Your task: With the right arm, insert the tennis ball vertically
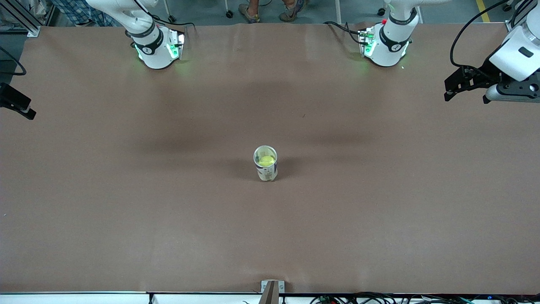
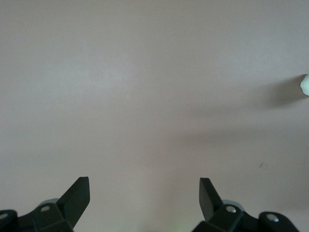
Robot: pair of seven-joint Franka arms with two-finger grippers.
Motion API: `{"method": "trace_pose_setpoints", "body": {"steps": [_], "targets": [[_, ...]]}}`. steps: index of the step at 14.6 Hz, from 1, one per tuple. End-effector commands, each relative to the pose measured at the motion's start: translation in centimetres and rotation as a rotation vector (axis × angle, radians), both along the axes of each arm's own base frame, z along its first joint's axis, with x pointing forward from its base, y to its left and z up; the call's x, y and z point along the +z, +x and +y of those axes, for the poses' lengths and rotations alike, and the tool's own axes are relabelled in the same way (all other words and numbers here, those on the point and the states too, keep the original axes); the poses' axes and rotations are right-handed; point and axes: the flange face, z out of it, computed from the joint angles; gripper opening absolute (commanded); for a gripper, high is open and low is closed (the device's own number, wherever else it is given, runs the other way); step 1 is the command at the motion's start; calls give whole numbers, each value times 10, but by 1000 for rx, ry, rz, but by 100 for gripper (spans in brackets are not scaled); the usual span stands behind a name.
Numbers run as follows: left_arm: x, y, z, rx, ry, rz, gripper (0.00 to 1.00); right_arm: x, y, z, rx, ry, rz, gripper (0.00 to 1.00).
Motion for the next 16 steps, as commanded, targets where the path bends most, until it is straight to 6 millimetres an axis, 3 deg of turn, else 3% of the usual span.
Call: {"method": "trace_pose_setpoints", "body": {"steps": [1,16], "targets": [[14,-12,4,47,21,9,100,3,2,-1,-3,15,-9,100],[27,-19,6,54,15,31,100,3,2,0,-4,17,-9,100]]}}
